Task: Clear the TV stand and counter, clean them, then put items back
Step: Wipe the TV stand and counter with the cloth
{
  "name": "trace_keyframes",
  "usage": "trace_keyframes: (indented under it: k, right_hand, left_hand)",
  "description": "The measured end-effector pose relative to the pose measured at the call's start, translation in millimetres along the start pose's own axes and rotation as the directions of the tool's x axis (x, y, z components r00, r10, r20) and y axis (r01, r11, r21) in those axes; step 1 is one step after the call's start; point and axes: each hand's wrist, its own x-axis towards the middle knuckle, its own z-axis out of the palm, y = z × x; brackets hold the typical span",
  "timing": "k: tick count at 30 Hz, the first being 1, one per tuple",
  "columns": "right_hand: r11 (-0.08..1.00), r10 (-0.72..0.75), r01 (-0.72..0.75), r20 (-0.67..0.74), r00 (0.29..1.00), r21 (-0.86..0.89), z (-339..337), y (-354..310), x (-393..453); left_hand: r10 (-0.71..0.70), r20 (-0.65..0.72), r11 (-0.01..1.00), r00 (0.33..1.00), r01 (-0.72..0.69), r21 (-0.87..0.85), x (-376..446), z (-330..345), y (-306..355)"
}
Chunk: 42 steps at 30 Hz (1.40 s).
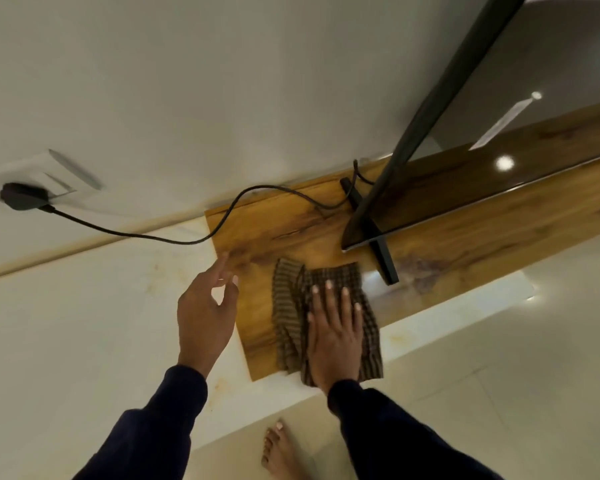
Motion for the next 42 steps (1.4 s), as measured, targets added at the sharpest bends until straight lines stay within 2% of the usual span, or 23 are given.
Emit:
trace_keyframes:
  k: [2, 4, 5, 6, 8, 9, 10, 11, 13, 18, 23, 26, 29, 33, 38, 40, 42]
  right_hand:
    - [0.981, -0.193, 0.194, 0.038, 0.980, -0.014, 7, -16, -27]
    - [0.907, -0.419, 0.422, 0.081, 0.904, -0.017, 13, -26, -47]
    - [0.830, -0.550, 0.557, 0.113, 0.827, -0.039, 17, -30, -51]
    - [0.714, -0.681, 0.696, 0.150, 0.716, -0.076, 20, -29, -55]
    - [0.419, -0.857, 0.896, 0.262, 0.444, -0.149, 24, -18, -54]
    - [0.285, -0.891, 0.939, 0.310, 0.333, -0.190, 23, -9, -53]
    - [0.179, -0.909, 0.956, 0.331, 0.251, -0.234, 21, -2, -51]
    - [0.106, -0.910, 0.960, 0.363, 0.199, -0.260, 18, 5, -46]
    - [0.054, -0.924, 0.960, 0.352, 0.153, -0.276, 14, 20, -38]
    - [0.106, -0.947, 0.977, 0.282, 0.156, -0.184, 6, 68, -17]
    - [0.232, -0.948, 0.973, 0.225, 0.224, 0.011, -16, 148, 15]
    - [0.260, -0.940, 0.966, 0.233, 0.249, 0.015, -34, 199, 35]
    - [0.325, -0.910, 0.945, 0.280, 0.306, 0.024, -52, 247, 52]
    - [0.471, -0.838, 0.878, 0.356, 0.413, 0.089, -72, 303, 64]
    - [0.641, -0.746, 0.760, 0.324, 0.582, 0.110, -95, 376, 76]
    - [0.723, -0.681, 0.678, 0.309, 0.664, 0.133, -106, 406, 78]
    - [0.807, -0.589, 0.567, 0.297, 0.752, 0.165, -116, 430, 75]
  left_hand:
    - [-0.039, 0.009, 0.999, 0.999, 0.040, -0.007, -18, 4, -1]
    - [-0.056, 0.019, 0.998, 0.998, 0.056, -0.010, -36, 8, -3]
    - [-0.058, 0.025, 0.998, 0.998, 0.059, -0.005, -43, 8, -3]
    - [-0.061, 0.027, 0.998, 0.998, 0.061, 0.009, -51, 9, -4]
    - [-0.075, 0.015, 0.997, 0.997, 0.074, 0.034, -64, 11, -5]
    - [-0.084, 0.005, 0.996, 0.996, 0.083, 0.043, -71, 13, -5]
    - [-0.091, -0.012, 0.994, 0.996, 0.091, 0.053, -77, 14, -4]
    - [-0.105, -0.038, 0.993, 0.994, 0.107, 0.058, -82, 17, -4]
    - [-0.136, -0.069, 0.988, 0.988, 0.140, 0.058, -94, 26, 1]
    - [-0.125, -0.120, 0.989, 0.985, 0.133, 0.064, -115, 50, 18]
    - [-0.163, -0.170, 0.980, 0.972, 0.179, 0.084, -135, 82, 34]
    - [-0.145, -0.163, 0.981, 0.976, 0.163, 0.101, -142, 106, 51]
    - [-0.143, -0.140, 0.981, 0.980, 0.159, 0.109, -144, 129, 69]
    - [-0.052, -0.076, 0.985, 0.996, 0.064, 0.161, -152, 159, 80]
    - [0.083, -0.040, 0.912, 0.996, -0.060, 0.405, -186, 207, 82]
    - [0.029, 0.020, 0.863, 0.999, -0.035, 0.504, -198, 219, 75]
    - [-0.090, 0.110, 0.795, 0.990, 0.005, 0.607, -209, 227, 66]
